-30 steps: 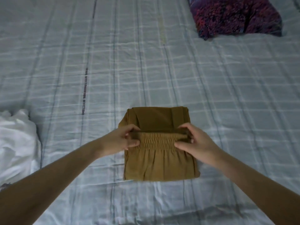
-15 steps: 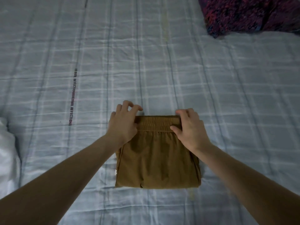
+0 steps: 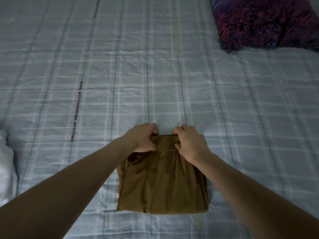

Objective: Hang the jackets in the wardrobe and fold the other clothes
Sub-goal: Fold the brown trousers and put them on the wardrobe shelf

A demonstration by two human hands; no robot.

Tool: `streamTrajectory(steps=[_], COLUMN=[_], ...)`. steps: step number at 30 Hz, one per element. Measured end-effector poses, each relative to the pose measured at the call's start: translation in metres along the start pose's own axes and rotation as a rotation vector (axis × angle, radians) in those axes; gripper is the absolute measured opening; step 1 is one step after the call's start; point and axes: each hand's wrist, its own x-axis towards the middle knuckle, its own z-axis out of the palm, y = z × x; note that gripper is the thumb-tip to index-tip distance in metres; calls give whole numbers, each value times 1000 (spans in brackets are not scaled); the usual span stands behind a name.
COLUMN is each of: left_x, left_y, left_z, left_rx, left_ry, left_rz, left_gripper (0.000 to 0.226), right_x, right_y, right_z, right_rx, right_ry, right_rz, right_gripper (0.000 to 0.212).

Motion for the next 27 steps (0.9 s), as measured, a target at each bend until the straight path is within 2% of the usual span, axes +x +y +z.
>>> streamTrajectory(steps=[8,11,16,18,20,22,24,27], left_x=[0,-9,-37,-61,-89,-123,-160,-226], left_y=[16,17,16,15,11,16,24,34], left_z=[7,16,22,20,18,12,-1,-49], left_rx=[103,141,306,431,650,818,836,721], left_ry=[-33,-14,80,126,264,321,311,224], left_rz=[-13,1,99,168,296,342,369,264], left_gripper=[55,48,29,28,29,28,29,29], right_x=[-9,-22,-44,-58,-76,-95,-113,-132], right_y=[12,15,1,-8,-22,-38,-58,-97], right_z=[2,5,0,-13,-32,-59,-88,-146], right_rx=[38,38,-173,-235,-325,-442,-514,-589], right_ry=[-74,-92,31,25,2,-10,11,66], right_rz=[-72,-56,-132,-177,-241,-330,-395,-512], right_gripper=[48,51,41,40,38,35,31,36])
